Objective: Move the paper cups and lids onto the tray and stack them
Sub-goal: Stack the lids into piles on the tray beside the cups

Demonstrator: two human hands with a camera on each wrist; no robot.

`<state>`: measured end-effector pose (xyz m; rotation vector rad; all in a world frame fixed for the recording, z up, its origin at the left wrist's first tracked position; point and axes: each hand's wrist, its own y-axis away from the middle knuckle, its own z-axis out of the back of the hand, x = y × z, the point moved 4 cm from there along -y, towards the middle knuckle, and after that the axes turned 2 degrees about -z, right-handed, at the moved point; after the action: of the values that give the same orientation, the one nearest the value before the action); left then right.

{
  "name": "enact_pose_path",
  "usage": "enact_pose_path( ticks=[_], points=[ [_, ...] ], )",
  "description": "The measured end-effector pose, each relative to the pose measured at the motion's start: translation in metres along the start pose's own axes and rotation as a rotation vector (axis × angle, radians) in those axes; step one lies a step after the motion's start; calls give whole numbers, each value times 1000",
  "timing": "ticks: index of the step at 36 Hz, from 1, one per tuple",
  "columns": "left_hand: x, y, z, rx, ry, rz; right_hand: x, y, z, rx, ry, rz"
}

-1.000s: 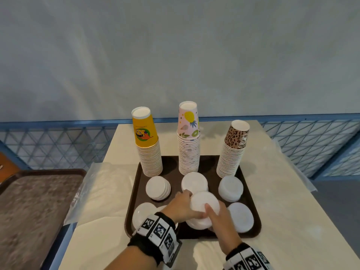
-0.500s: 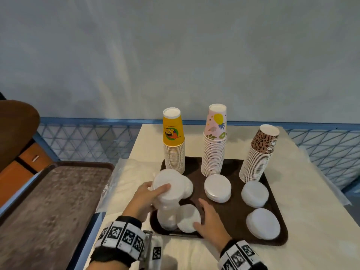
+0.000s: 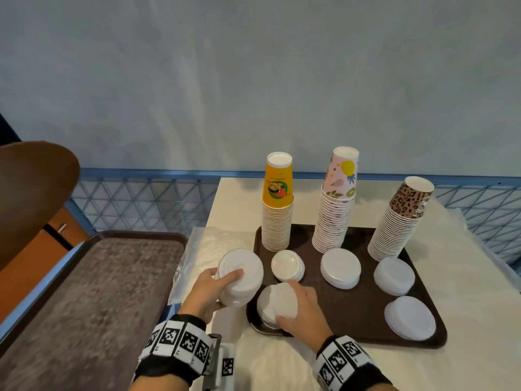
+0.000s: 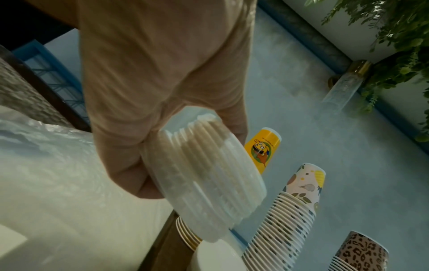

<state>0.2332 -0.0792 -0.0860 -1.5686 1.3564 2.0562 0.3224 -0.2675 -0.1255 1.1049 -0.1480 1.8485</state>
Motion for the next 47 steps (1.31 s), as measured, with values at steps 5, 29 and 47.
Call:
enact_pose_path(
  ticks=[5,29,47],
  points=[
    [12,-4,12,20,-18,26,8,1,-16,-47,-13,17],
    [35,-25,42,61,4,46,37,4,-14,-225,258,116],
    [33,-6,0,146,-98,43,16,-17,2,130,655,186]
  ],
)
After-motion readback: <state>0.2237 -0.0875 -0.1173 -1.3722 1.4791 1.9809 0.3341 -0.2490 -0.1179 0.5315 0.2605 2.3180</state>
